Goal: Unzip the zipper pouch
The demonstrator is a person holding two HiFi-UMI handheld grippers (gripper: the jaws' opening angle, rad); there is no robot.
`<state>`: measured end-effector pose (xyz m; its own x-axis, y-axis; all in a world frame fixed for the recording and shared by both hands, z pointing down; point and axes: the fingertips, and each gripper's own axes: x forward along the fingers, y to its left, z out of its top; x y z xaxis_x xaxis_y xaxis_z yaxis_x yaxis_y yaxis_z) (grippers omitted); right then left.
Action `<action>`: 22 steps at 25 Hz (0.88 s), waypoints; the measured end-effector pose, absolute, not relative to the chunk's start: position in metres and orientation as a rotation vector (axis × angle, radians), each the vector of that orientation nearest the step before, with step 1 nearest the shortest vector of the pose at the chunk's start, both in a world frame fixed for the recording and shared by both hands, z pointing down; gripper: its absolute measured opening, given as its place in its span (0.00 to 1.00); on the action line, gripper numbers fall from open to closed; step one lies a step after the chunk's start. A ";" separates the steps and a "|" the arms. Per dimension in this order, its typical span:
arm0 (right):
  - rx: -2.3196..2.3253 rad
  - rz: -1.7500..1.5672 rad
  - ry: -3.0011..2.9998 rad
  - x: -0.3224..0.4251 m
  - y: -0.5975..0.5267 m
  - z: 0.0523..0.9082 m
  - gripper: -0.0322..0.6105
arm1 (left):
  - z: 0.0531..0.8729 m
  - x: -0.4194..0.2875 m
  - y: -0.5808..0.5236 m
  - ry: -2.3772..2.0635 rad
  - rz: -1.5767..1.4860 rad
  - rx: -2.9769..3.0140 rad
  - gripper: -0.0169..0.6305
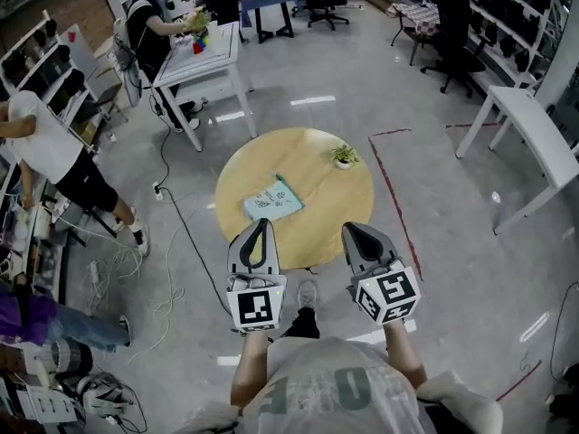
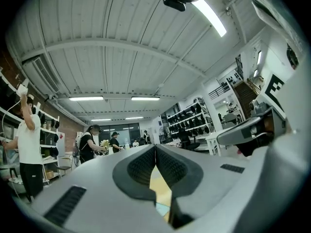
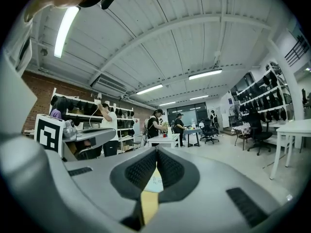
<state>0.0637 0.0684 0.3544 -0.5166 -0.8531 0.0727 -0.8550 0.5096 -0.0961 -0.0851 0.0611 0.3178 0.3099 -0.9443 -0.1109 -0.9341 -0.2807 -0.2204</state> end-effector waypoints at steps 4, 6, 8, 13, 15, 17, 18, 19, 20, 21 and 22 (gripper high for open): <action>1.557 0.178 -2.702 0.051 0.013 0.343 0.10 | 0.304 -0.097 0.005 1.691 -0.029 -2.339 0.07; 1.566 0.179 -2.696 0.043 -0.018 0.340 0.10 | 0.304 -0.107 -0.025 1.689 -0.032 -2.346 0.07; 1.566 0.173 -2.691 0.032 -0.046 0.339 0.10 | 0.305 -0.117 -0.054 1.687 -0.034 -2.356 0.07; 1.572 0.187 -2.677 0.012 -0.107 0.346 0.10 | 0.306 -0.131 -0.113 1.662 0.010 -2.357 0.07; 1.566 0.202 -2.672 0.007 -0.125 0.348 0.10 | 0.309 -0.134 -0.131 1.663 -0.007 -2.355 0.07; 1.555 0.205 -2.665 0.005 -0.140 0.348 0.10 | 0.313 -0.135 -0.145 1.674 -0.024 -2.357 0.07; 1.550 0.209 -2.662 0.005 -0.145 0.349 0.10 | 0.316 -0.134 -0.149 1.682 -0.031 -2.361 0.07; 1.545 0.215 -2.660 0.005 -0.149 0.350 0.10 | 0.319 -0.133 -0.153 1.688 -0.044 -2.365 0.07; 1.540 0.223 -2.659 0.006 -0.153 0.352 0.10 | 0.322 -0.133 -0.155 1.693 -0.061 -2.367 0.07; 1.535 0.228 -2.659 0.006 -0.156 0.353 0.10 | 0.325 -0.132 -0.158 1.700 -0.075 -2.366 0.07; 1.527 0.230 -2.660 0.007 -0.159 0.354 0.10 | 0.326 -0.132 -0.160 1.707 -0.084 -2.362 0.07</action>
